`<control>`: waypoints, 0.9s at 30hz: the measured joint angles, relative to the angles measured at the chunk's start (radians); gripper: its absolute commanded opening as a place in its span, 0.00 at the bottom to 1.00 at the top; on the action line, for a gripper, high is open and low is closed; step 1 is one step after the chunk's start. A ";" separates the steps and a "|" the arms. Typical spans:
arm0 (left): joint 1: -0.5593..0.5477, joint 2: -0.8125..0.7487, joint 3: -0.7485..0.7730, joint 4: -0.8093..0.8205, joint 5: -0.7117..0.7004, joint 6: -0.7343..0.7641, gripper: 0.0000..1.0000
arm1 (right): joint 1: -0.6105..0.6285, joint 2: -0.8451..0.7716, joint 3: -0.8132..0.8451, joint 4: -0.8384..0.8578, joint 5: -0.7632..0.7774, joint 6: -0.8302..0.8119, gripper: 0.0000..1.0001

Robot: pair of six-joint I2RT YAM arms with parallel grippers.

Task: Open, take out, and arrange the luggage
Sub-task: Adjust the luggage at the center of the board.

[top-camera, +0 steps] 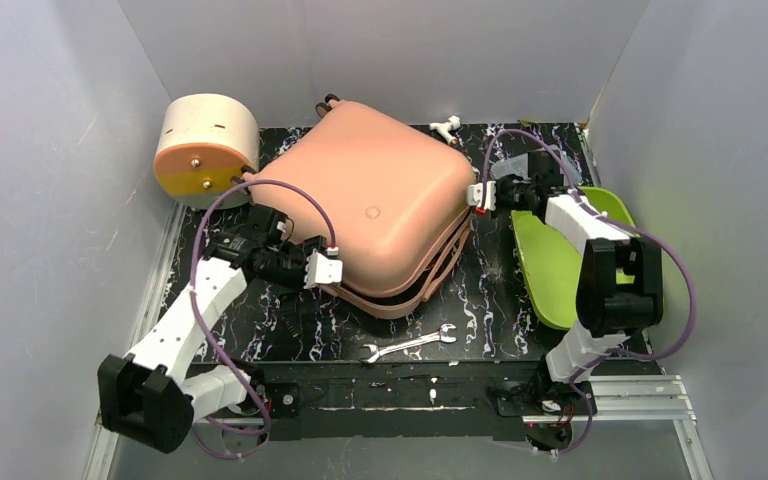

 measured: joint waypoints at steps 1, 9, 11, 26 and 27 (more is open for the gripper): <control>-0.002 -0.032 0.004 0.002 0.010 -0.011 0.98 | 0.001 -0.037 -0.044 0.017 -0.009 0.040 0.01; 0.001 -0.152 0.018 -0.036 -0.066 -0.174 0.98 | 0.014 -0.243 -0.263 0.069 -0.031 0.256 0.01; 0.001 -0.159 0.034 -0.050 -0.083 -0.203 0.98 | 0.014 -0.280 -0.308 0.090 -0.036 0.282 0.01; 0.006 -0.185 0.115 -0.072 -0.071 -0.291 0.98 | 0.019 -0.271 -0.276 0.008 0.002 0.466 0.01; 0.005 -0.184 0.115 -0.067 -0.063 -0.288 0.98 | 0.010 -0.236 -0.232 -0.033 -0.012 0.449 0.01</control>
